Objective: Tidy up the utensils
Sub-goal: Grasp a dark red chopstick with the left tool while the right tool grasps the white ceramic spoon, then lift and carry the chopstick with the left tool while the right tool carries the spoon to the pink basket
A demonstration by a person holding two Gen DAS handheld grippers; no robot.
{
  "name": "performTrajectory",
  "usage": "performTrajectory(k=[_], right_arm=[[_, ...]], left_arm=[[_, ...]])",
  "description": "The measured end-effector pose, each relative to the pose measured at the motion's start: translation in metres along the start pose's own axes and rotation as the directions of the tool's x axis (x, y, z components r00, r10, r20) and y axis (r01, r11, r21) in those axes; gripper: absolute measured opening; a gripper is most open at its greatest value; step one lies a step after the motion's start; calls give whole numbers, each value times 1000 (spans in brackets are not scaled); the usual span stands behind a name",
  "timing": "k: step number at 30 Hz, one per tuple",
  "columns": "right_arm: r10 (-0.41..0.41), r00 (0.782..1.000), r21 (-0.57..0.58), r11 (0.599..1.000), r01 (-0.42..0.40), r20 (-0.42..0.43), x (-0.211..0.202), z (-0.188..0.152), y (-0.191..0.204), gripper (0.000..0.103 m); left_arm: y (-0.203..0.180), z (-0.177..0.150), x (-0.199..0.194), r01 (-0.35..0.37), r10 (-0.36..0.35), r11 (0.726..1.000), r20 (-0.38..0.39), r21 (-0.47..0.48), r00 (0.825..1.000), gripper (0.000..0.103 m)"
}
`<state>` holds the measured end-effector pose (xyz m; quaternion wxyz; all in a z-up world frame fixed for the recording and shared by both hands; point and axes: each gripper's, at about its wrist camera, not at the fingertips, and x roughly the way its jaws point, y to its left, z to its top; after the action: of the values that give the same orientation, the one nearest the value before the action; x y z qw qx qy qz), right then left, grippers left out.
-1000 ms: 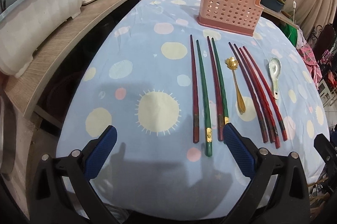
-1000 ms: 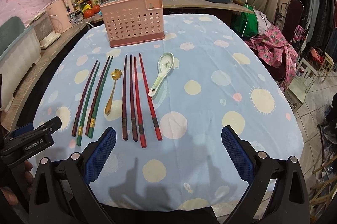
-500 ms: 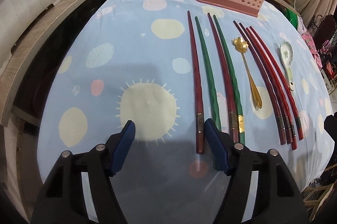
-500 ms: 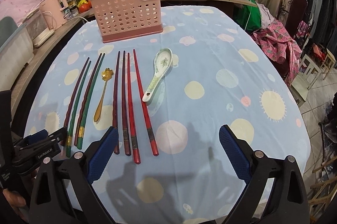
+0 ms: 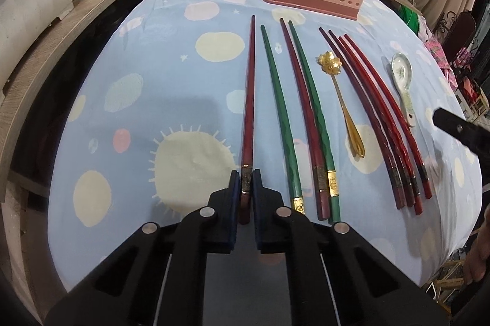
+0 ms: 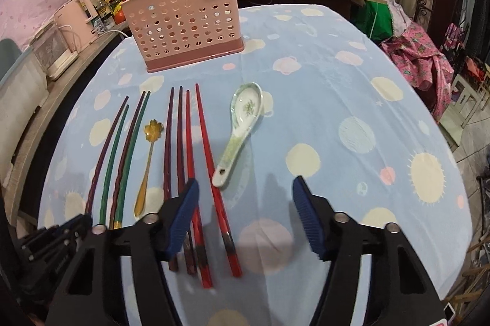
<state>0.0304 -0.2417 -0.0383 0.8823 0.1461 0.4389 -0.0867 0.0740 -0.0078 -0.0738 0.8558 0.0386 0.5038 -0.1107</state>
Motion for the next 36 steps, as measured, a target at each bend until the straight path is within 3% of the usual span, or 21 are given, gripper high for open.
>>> performTrajectory(k=[16, 28, 36], right_arm=[[62, 995, 97, 994, -54, -77, 52, 11, -8, 12], [77, 996, 87, 994, -72, -53, 50, 6, -12, 11], [72, 997, 93, 993, -70, -24, 18, 4, -17, 9]], left_arm=[[0, 1, 2, 4, -4, 1000, 16, -3, 1000, 8], [4, -1, 0, 30, -29, 999, 34, -24, 999, 8], [9, -1, -16, 64, -62, 997, 69, -39, 996, 7]])
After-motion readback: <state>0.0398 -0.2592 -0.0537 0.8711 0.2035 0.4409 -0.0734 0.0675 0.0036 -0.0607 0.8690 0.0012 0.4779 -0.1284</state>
